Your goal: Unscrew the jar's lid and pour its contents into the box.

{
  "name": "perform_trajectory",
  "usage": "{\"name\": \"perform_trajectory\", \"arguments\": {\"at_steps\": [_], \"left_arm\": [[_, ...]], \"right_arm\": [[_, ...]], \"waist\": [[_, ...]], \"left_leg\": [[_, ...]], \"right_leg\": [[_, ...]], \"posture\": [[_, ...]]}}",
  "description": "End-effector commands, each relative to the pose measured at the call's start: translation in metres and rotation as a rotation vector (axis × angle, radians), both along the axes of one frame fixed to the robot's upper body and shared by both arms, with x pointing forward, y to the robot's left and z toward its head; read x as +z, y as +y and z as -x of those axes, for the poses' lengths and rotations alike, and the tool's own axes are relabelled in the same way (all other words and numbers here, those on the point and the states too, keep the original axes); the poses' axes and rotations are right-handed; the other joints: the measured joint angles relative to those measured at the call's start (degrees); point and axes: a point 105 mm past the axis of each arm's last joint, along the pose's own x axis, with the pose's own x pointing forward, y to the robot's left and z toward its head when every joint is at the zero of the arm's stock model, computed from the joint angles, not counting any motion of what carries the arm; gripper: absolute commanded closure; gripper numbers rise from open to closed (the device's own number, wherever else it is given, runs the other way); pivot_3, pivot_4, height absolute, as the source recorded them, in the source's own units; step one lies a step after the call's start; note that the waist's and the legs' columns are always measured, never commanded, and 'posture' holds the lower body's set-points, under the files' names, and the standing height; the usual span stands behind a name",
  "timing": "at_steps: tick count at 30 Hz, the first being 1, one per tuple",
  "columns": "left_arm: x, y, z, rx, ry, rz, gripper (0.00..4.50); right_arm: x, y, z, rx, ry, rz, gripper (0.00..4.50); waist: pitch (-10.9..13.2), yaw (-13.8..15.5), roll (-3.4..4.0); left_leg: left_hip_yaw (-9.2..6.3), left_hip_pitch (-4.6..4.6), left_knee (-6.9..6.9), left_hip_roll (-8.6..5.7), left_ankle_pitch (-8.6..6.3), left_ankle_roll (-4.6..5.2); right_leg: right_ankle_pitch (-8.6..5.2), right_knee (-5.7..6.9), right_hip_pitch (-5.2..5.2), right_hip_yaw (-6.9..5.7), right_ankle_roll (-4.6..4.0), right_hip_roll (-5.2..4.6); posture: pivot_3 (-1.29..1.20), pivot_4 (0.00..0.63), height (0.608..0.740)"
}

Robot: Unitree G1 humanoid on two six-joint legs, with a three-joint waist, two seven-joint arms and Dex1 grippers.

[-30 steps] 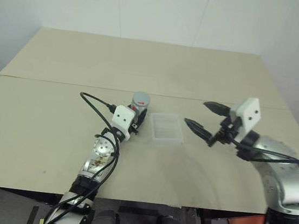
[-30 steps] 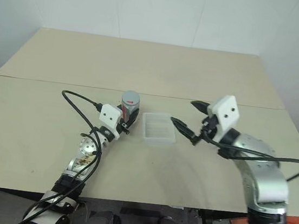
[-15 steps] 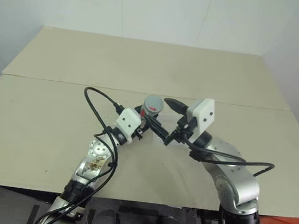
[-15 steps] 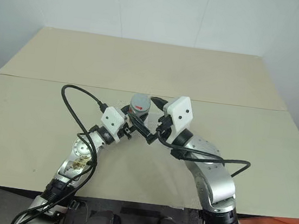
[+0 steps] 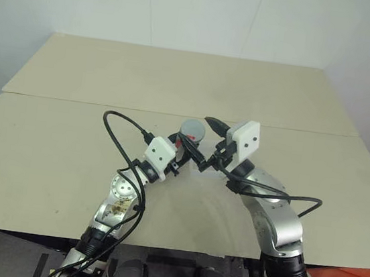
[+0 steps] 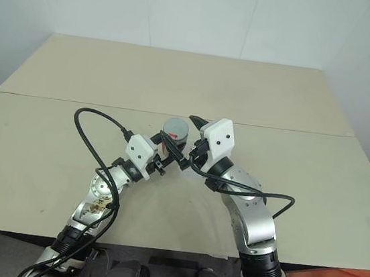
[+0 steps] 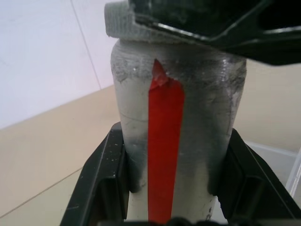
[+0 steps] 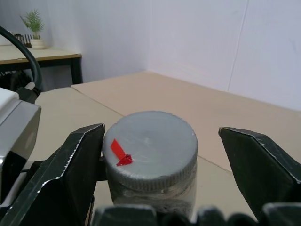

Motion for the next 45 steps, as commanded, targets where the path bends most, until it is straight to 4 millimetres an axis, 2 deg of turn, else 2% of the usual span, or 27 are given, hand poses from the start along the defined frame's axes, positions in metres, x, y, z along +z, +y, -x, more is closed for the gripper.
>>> {"name": "perform_trajectory", "arguments": {"at_steps": [1,4,7,8,16,19,30,39,45], "left_arm": [[0.013,-0.003,0.004,-0.014,-0.046,0.025,2.5],[0.012,-0.003,0.003,-0.008,-0.039,0.028,2.5],[0.011,-0.003,0.003,-0.006,-0.034,0.03,2.5],[0.011,-0.003,0.003,-0.006,-0.033,0.03,2.5],[0.01,-0.005,0.006,-0.025,-0.022,0.03,2.5],[0.008,-0.008,0.015,-0.089,-0.017,0.013,2.5],[0.01,-0.013,0.043,-0.284,0.018,-0.005,2.5],[0.012,-0.015,0.054,-0.398,0.03,-0.029,2.5],[0.011,-0.016,0.057,-0.426,0.044,-0.022,2.5]], "right_arm": [[0.016,0.002,0.003,0.002,-0.076,-0.041,0.0],[0.015,0.003,0.004,0.008,-0.078,-0.041,0.55],[0.012,0.004,0.005,0.015,-0.075,-0.032,1.58],[0.012,0.004,0.005,0.016,-0.075,-0.028,1.7],[0.011,0.003,0.002,-0.014,-0.078,-0.011,1.7],[0.011,0.002,0.003,0.02,-0.057,-0.018,1.7],[0.011,0.001,0.019,0.363,-0.024,0.131,1.7],[0.016,-0.002,0.034,0.706,-0.012,0.236,1.7],[0.015,0.002,0.031,0.899,-0.038,0.338,1.7]], "waist": [[0.0,0.0,0.0],[0.0,0.02,0.0],[0.0,0.01,0.0],[0.0,0.01,0.0],[0.0,-0.01,0.0],[0.0,-0.09,0.01],[0.0,-0.14,0.01],[0.0,0.03,0.01],[0.0,-0.08,0.01]], "left_leg": [[0.0,0.0,0.0,0.0,0.0,0.0],[0.0,0.0,-0.01,0.0,0.0,0.0],[0.0,-0.01,0.0,0.0,0.0,0.0],[0.0,-0.01,0.0,0.0,0.0,0.0],[0.0,0.0,0.0,0.0,0.0,0.0],[0.0,0.0,-0.01,0.0,0.0,0.0],[-0.02,0.01,0.0,0.01,-0.05,0.08],[-0.02,0.01,0.0,0.01,-0.05,0.09],[-0.01,0.02,0.01,0.01,-0.04,0.07]], "right_leg": [[0.0,0.0,0.0,0.0,0.0,0.0],[0.0,0.0,0.0,0.0,0.0,0.0],[0.0,0.0,0.0,0.0,0.0,0.0],[0.0,0.0,0.0,0.0,0.0,0.0],[0.0,0.0,0.0,0.0,0.0,0.0],[0.0,0.0,0.0,0.0,0.0,0.0],[0.0,-0.03,0.01,0.01,0.0,0.0],[0.0,-0.07,0.03,0.0,-0.01,0.0],[0.01,-0.04,0.01,0.01,-0.01,0.0]], "posture": [[0.0,0.15,0.74],[0.0,0.15,0.74],[0.0,0.15,0.74],[0.0,0.15,0.74],[0.0,0.15,0.74],[0.0,0.15,0.74],[0.0,0.15,0.74],[0.0,0.15,0.74],[0.0,0.15,0.74]]}}
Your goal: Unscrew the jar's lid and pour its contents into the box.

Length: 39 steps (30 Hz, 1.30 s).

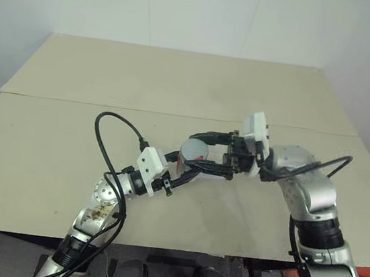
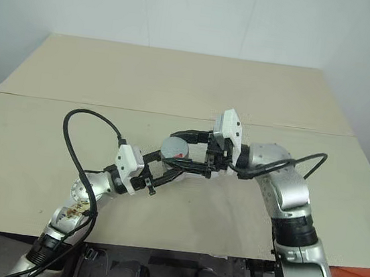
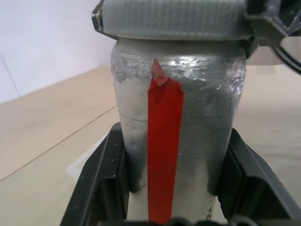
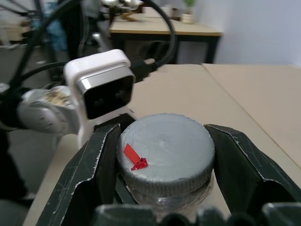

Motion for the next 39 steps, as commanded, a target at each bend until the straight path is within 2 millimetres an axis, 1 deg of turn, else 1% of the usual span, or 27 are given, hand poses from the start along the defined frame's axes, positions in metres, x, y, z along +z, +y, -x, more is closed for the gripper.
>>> {"name": "perform_trajectory", "arguments": {"at_steps": [1,6,10,17,21,23,25,26,27,31,34,39], "left_arm": [[0.012,-0.011,0.009,-0.06,-0.047,0.016,2.5],[0.01,-0.014,0.011,-0.062,-0.046,0.013,2.5],[0.009,-0.014,0.013,-0.066,-0.044,0.01,2.5],[0.008,-0.015,0.011,-0.059,-0.037,0.015,2.5],[0.008,-0.014,0.01,-0.054,-0.038,0.014,2.5],[0.008,-0.013,0.008,-0.035,-0.039,0.015,2.5],[0.008,-0.012,0.007,-0.024,-0.038,0.018,2.5],[0.008,-0.012,0.007,-0.021,-0.038,0.018,2.5],[0.008,-0.011,0.006,-0.018,-0.038,0.019,2.5],[0.008,-0.01,0.007,-0.01,-0.037,0.022,2.5],[0.007,-0.008,0.007,-0.005,-0.034,0.023,2.5],[0.009,0.0,0.004,0.021,-0.037,0.026,2.5]], "right_arm": [[0.005,0.011,0.01,0.191,-0.04,0.031,1.7],[0.004,0.008,0.0,0.253,-0.05,0.089,1.7],[0.008,0.005,-0.002,0.316,-0.064,0.074,1.7],[0.011,0.005,-0.01,0.312,-0.121,0.039,1.7],[0.012,0.004,-0.013,0.307,-0.091,0.043,1.7],[0.013,0.004,-0.014,0.303,-0.083,0.042,0.99],[0.015,0.004,-0.015,0.301,-0.086,0.041,0.51],[0.015,0.003,-0.015,0.299,-0.092,0.044,0.17],[0.015,0.003,-0.015,0.298,-0.095,0.046,0.04],[0.018,-0.002,-0.014,0.284,-0.137,0.025,0.04],[0.024,-0.003,-0.016,0.238,-0.179,-0.009,0.04],[0.026,-0.023,-0.016,0.187,-0.207,0.003,0.04]], "waist": [[0.0,0.03,0.0],[0.0,0.13,0.0],[0.0,0.15,0.0],[0.0,0.07,0.0],[0.0,0.09,0.0],[0.0,0.08,0.0],[0.0,0.1,0.0],[0.0,0.12,0.0],[0.0,0.1,0.0],[0.0,0.07,0.01],[0.0,0.07,0.01],[0.01,0.31,0.0]], "left_leg": [[0.0,0.0,0.0,0.0,0.0,0.0],[0.01,-0.02,0.0,-0.01,0.01,-0.01],[0.02,-0.02,0.01,-0.01,0.01,-0.02],[0.02,-0.02,0.0,0.0,0.03,-0.05],[0.02,-0.02,0.02,0.0,0.03,-0.06],[0.02,-0.02,0.02,0.0,0.04,-0.06],[0.02,-0.02,0.02,0.0,0.04,-0.07],[0.02,-0.02,0.02,0.0,0.04,-0.07],[0.02,-0.02,0.02,0.0,0.04,-0.07],[0.02,-0.02,0.02,0.0,0.05,-0.08],[0.02,-0.02,0.02,0.0,0.04,-0.08],[0.02,-0.04,0.03,0.0,0.04,-0.07]], "right_leg": [[0.0,0.0,0.01,0.0,0.0,0.0],[0.0,-0.01,0.0,-0.01,0.01,0.0],[0.01,0.0,0.0,-0.01,0.01,0.0],[0.01,0.18,-0.01,-0.01,0.01,0.0],[0.01,0.37,-0.01,-0.01,0.01,0.0],[0.01,0.38,-0.02,-0.01,0.01,0.0],[0.01,0.39,-0.02,-0.01,0.01,0.0],[0.01,0.38,-0.02,-0.01,0.01,0.0],[0.01,0.38,-0.02,-0.01,0.01,0.0],[0.01,0.4,-0.03,-0.01,0.01,0.0],[0.01,0.4,-0.03,-0.01,0.01,0.0],[0.01,0.38,-0.03,-0.01,0.01,0.0]], "posture": [[0.0,0.15,0.74],[0.0,0.15,0.74],[0.0,0.15,0.74],[0.0,0.15,0.74],[0.0,0.15,0.74],[0.0,0.15,0.74],[0.0,0.15,0.74],[0.0,0.15,0.74],[0.0,0.15,0.74],[0.0,0.15,0.74],[0.0,0.15,0.74],[0.0,0.15,0.74]]}}
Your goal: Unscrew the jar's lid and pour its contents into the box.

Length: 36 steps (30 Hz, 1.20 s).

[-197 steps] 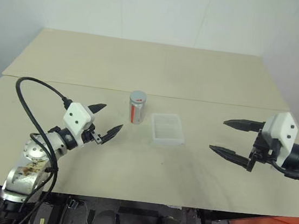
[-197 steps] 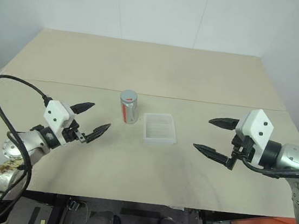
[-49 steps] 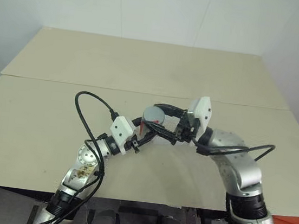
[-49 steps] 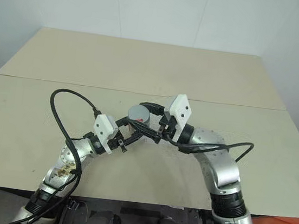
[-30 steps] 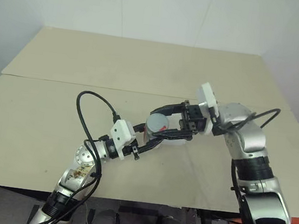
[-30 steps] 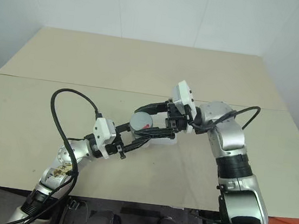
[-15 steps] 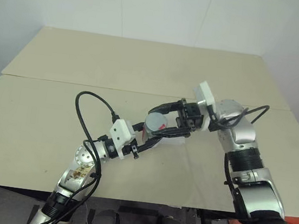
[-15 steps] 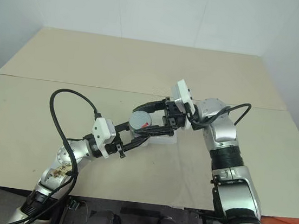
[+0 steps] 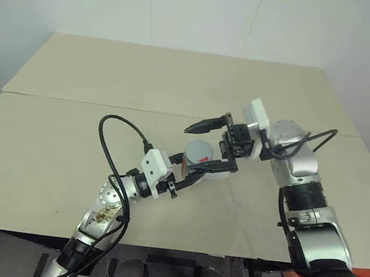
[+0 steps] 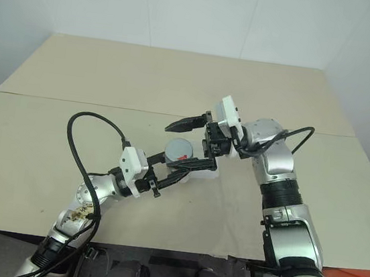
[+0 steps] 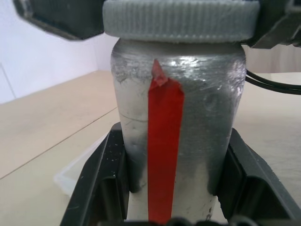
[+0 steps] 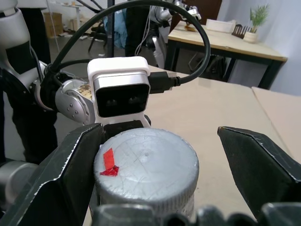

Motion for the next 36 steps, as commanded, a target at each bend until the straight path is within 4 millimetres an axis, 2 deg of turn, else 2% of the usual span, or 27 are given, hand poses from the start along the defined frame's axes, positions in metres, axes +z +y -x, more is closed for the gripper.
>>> {"name": "perform_trajectory", "arguments": {"at_steps": [1,9,13,16,21,24,31,36], "left_arm": [[0.011,0.004,0.003,0.001,-0.043,0.018,2.5],[0.011,0.007,0.001,0.008,-0.038,0.019,2.5],[0.018,0.009,-0.007,0.073,-0.059,0.049,2.5],[0.024,0.013,-0.017,0.166,-0.089,0.078,2.5],[0.036,0.021,-0.031,0.325,-0.15,0.125,2.5],[0.042,0.023,-0.035,0.363,-0.168,0.148,2.5],[0.041,0.019,-0.038,0.378,-0.181,0.147,2.5],[0.044,0.019,-0.04,0.395,-0.193,0.159,2.5]], "right_arm": [[0.018,-0.021,0.005,-0.035,-0.083,-0.042,0.04],[0.018,-0.033,0.012,-0.097,-0.095,-0.056,0.04],[0.026,-0.034,0.015,-0.23,-0.081,-0.111,0.04],[0.029,-0.025,0.015,-0.422,-0.066,-0.159,0.04],[0.045,-0.007,0.028,-0.661,-0.048,-0.404,0.04],[0.045,0.005,0.028,-0.788,-0.001,-0.489,0.04],[0.032,0.028,0.026,-0.888,-0.021,-0.494,0.04],[0.03,0.034,0.024,-0.904,-0.028,-0.487,0.04]], "waist": [[0.0,0.05,0.0],[0.0,-0.23,0.0],[0.0,-0.02,0.0],[0.0,0.07,0.0],[0.0,-0.08,0.0],[0.0,-0.09,0.0],[-0.01,-0.06,0.0],[-0.01,-0.11,0.0]], "left_leg": [[0.0,-0.01,0.0,0.0,0.0,0.0],[0.0,0.02,-0.01,0.0,0.0,0.0],[-0.01,0.0,-0.01,0.01,0.0,0.0],[-0.02,-0.02,0.0,0.01,0.0,0.0],[-0.02,-0.03,0.0,0.0,0.01,-0.02],[-0.02,-0.05,0.0,0.0,0.02,-0.03],[-0.02,-0.09,0.01,-0.04,0.01,-0.01],[-0.03,-0.09,0.0,-0.04,0.0,-0.01]], "right_leg": [[0.0,0.0,0.0,0.0,0.0,-0.01],[0.0,0.02,-0.01,0.0,0.0,-0.01],[0.0,0.0,-0.01,0.0,0.0,-0.01],[0.0,0.01,-0.02,-0.01,0.0,-0.03],[0.0,0.04,-0.06,0.0,0.0,-0.03],[0.0,0.05,-0.08,0.01,0.0,-0.03],[0.0,0.0,-0.06,-0.01,0.0,-0.03],[0.0,-0.01,-0.06,-0.02,0.0,-0.03]], "posture": [[0.0,0.15,0.74],[0.0,0.15,0.74],[0.0,0.15,0.74],[0.0,0.15,0.74],[0.0,0.15,0.74],[0.0,0.15,0.74],[0.0,0.15,0.74],[0.0,0.15,0.74]]}}
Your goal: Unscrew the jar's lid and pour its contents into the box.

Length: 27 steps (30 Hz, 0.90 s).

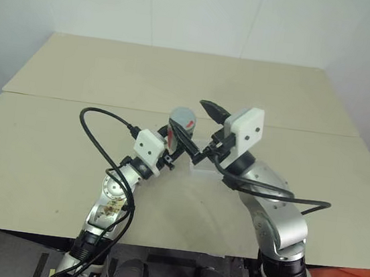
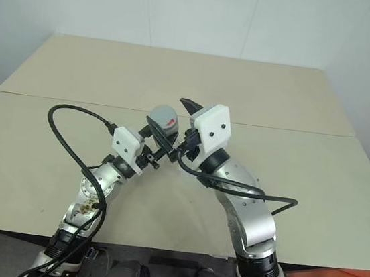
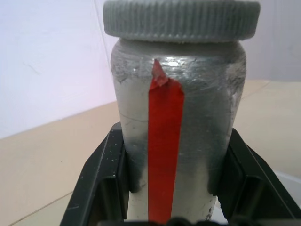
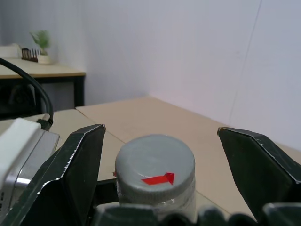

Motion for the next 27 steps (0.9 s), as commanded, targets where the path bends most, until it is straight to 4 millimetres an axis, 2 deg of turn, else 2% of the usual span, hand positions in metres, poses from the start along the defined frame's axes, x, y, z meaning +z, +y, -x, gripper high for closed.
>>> {"name": "perform_trajectory", "arguments": {"at_steps": [1,15,27], "left_arm": [[0.014,-0.002,0.002,0.004,-0.067,0.014,2.5],[0.012,-0.005,0.004,0.003,-0.067,0.027,2.5],[0.01,-0.006,0.004,0.0,-0.056,0.019,2.5]], "right_arm": [[0.01,0.002,0.003,-0.011,-0.058,-0.018,0.04],[0.004,0.009,-0.003,-0.003,-0.069,0.008,0.04],[0.005,0.009,-0.007,-0.031,-0.08,-0.012,0.04]], "waist": [[0.0,-0.1,0.0],[0.0,-0.27,0.0],[0.0,-0.4,0.0]], "left_leg": [[0.0,0.0,0.0,0.0,0.0,0.01],[-0.01,0.0,-0.02,0.01,-0.01,0.02],[-0.01,0.0,-0.01,0.01,-0.01,0.02]], "right_leg": [[0.0,0.0,0.0,0.0,0.0,0.0],[0.0,0.0,-0.01,0.0,0.0,0.0],[0.0,0.0,-0.01,0.0,0.0,0.0]], "posture": [[0.0,0.15,0.74],[0.0,0.15,0.74],[0.0,0.15,0.74]]}}
